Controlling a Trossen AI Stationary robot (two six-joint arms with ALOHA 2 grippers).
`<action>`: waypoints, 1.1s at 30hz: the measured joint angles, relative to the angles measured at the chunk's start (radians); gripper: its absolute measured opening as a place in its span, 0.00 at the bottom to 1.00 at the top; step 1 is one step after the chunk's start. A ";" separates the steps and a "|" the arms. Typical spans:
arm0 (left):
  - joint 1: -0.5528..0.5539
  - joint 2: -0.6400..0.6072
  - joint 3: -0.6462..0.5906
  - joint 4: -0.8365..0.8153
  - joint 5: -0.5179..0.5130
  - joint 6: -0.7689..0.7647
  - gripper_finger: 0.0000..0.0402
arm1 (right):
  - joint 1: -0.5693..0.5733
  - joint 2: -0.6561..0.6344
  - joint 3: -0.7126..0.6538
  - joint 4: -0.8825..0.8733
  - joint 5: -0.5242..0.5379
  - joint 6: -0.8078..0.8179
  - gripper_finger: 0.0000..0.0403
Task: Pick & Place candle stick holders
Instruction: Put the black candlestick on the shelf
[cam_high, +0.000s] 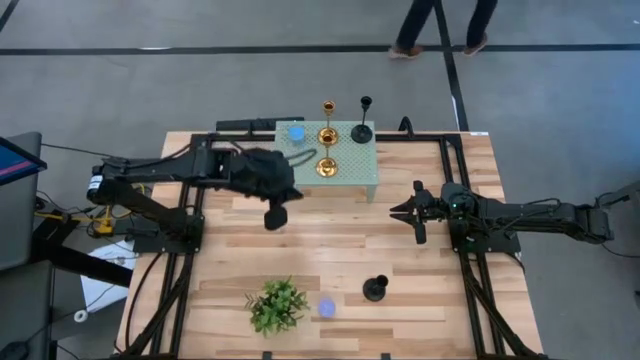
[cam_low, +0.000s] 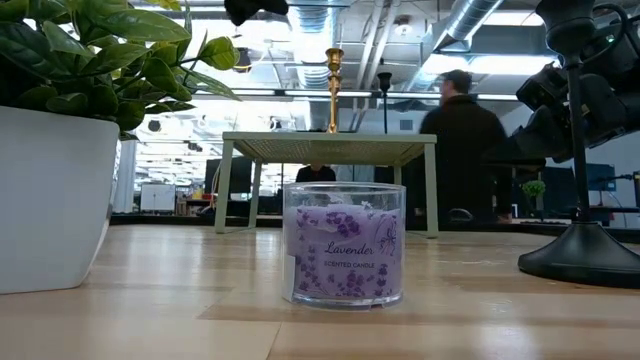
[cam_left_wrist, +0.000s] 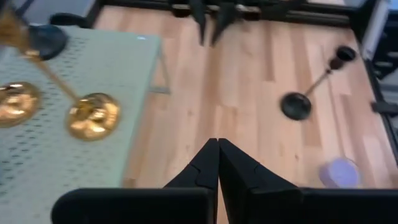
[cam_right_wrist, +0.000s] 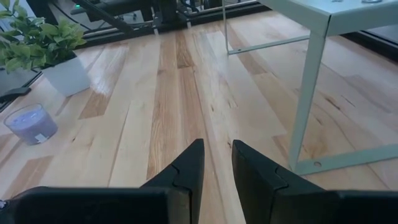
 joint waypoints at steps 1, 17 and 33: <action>-0.018 0.003 -0.007 0.007 -0.001 0.000 0.02 | 0.000 0.000 0.000 0.001 0.000 0.000 0.19; -0.192 0.005 -0.201 0.166 -0.001 -0.031 0.02 | 0.000 0.000 0.000 0.008 -0.003 0.000 0.19; -0.216 0.005 -0.242 0.204 -0.001 -0.084 0.02 | 0.000 0.000 0.000 0.008 -0.004 0.000 0.19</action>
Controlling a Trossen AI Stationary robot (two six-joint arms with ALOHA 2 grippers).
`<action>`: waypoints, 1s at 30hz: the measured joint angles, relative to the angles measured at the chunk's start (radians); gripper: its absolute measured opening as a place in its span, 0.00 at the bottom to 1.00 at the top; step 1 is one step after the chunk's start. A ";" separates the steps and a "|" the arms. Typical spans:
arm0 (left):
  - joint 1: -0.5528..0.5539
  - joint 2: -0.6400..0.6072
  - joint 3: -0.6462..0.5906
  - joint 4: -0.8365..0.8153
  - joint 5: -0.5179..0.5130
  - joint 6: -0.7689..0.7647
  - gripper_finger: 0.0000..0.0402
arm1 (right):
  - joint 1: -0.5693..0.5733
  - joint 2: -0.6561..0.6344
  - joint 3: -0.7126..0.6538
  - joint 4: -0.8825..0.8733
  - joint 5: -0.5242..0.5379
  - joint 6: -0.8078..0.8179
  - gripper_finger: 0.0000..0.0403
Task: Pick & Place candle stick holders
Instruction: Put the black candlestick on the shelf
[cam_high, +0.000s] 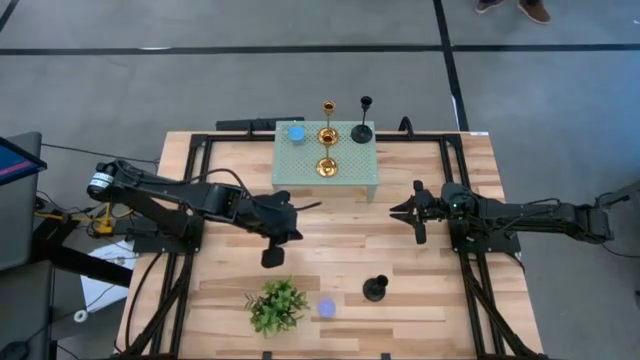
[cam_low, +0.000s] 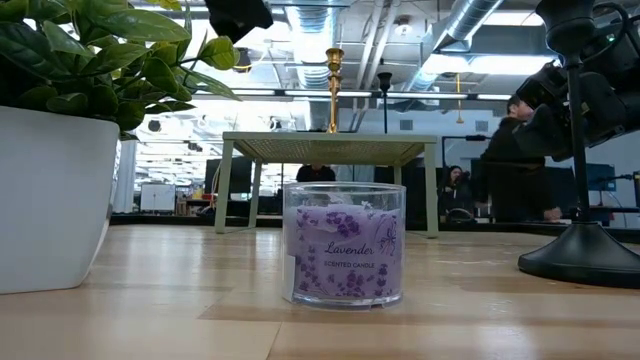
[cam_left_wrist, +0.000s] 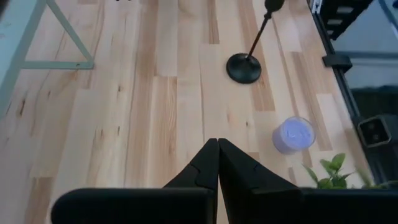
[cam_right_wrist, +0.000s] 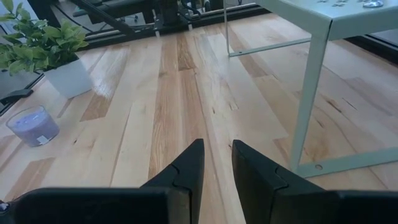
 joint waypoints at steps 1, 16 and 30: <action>0.000 0.000 0.000 0.009 0.000 -0.013 0.03 | 0.000 0.000 0.000 0.000 0.000 0.000 0.19; -0.027 0.222 0.000 0.201 0.089 0.044 0.02 | 0.000 0.000 0.000 0.021 0.000 0.000 0.19; -0.090 0.345 0.000 0.357 0.199 0.074 0.01 | 0.000 0.000 0.000 0.021 -0.008 0.000 0.19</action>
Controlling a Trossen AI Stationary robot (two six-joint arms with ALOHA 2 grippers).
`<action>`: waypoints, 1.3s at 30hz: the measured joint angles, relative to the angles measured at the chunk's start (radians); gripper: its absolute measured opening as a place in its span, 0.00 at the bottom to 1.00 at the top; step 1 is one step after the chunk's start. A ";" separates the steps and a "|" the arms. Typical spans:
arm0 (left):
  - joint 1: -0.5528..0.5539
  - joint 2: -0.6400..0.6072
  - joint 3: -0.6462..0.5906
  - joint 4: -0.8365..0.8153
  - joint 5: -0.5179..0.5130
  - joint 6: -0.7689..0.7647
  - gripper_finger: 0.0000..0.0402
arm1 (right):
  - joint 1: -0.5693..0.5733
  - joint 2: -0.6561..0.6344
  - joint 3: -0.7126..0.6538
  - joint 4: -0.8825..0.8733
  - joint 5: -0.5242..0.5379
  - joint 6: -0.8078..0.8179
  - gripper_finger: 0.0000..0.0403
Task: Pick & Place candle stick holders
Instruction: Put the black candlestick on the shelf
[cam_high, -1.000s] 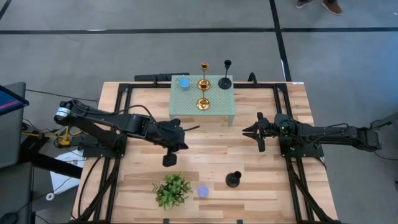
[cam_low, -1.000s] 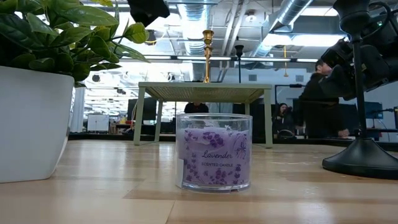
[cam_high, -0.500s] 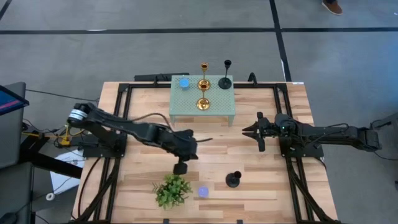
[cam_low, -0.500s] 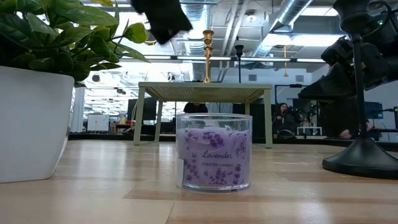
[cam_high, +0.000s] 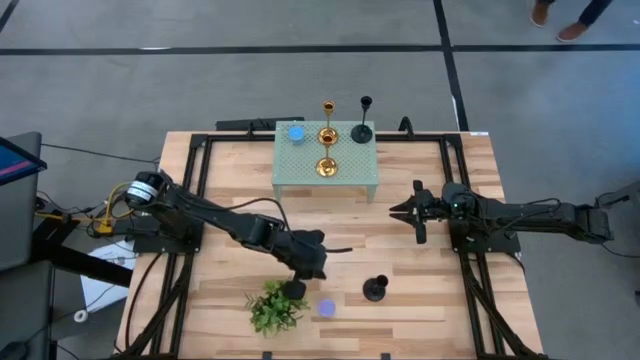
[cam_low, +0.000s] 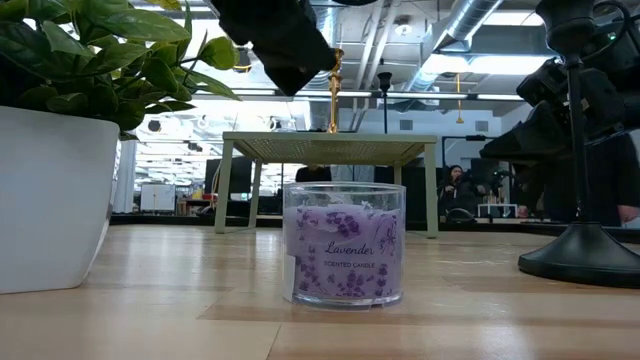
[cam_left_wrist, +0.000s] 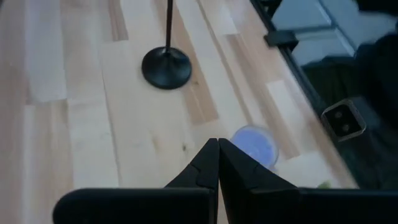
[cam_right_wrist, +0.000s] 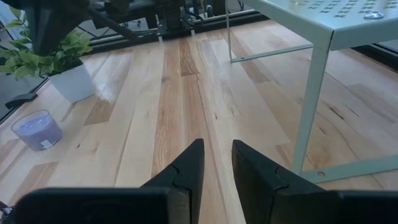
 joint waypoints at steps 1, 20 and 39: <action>0.000 0.000 0.000 0.007 0.001 -0.027 0.01 | 0.000 0.000 0.000 0.000 0.000 0.000 0.19; -0.002 -0.054 0.000 -0.033 -0.093 0.149 0.01 | 0.100 0.000 0.000 -0.121 -0.108 0.073 0.08; 0.172 -0.719 -0.582 0.143 -0.254 0.191 0.01 | 0.484 -0.055 0.000 -0.153 0.220 0.082 0.00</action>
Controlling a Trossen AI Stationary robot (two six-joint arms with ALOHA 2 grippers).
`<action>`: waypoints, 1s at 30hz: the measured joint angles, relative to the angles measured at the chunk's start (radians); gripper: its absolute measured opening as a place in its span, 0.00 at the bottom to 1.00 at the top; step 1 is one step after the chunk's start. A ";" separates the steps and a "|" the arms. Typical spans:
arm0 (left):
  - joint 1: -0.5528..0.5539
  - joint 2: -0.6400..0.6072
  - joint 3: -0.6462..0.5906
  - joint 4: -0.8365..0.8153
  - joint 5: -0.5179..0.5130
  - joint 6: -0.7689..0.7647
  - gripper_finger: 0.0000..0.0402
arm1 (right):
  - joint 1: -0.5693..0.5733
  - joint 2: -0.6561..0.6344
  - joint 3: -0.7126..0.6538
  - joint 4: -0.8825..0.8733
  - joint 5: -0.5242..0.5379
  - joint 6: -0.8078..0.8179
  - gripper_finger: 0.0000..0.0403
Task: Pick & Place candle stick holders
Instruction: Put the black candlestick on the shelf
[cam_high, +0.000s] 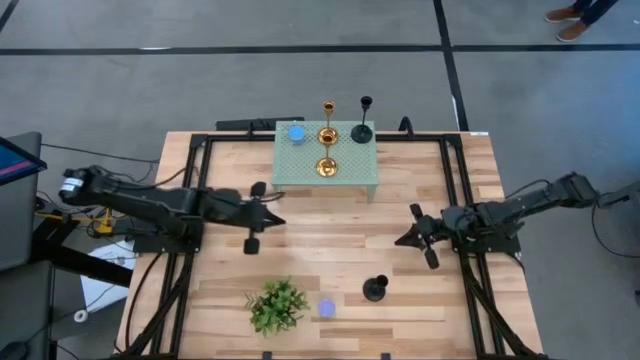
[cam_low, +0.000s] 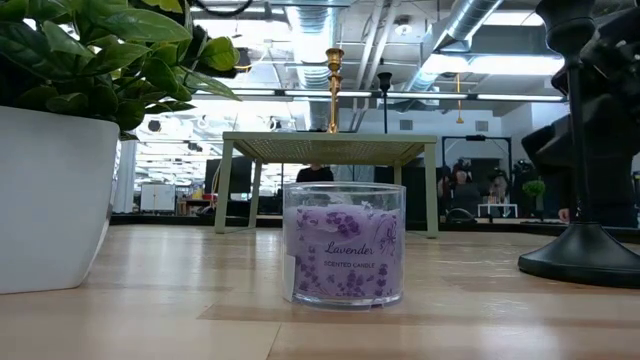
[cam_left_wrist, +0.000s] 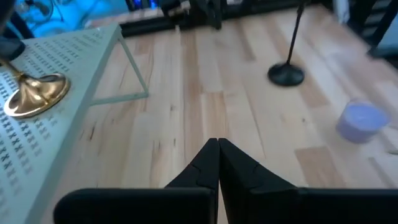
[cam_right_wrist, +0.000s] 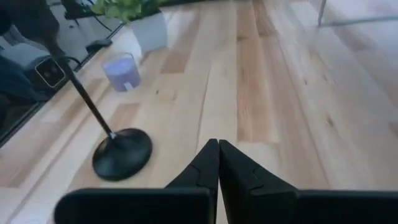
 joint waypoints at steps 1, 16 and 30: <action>0.012 -0.033 -0.032 0.023 0.018 -0.003 0.01 | 0.011 0.000 0.000 0.000 0.001 0.019 0.00; 0.040 -0.171 -0.137 0.093 0.033 -0.030 0.01 | 0.187 0.059 0.000 0.123 0.023 0.138 0.00; 0.040 -0.171 -0.137 0.102 0.032 -0.033 0.01 | 0.275 0.344 0.000 0.355 0.149 0.146 0.33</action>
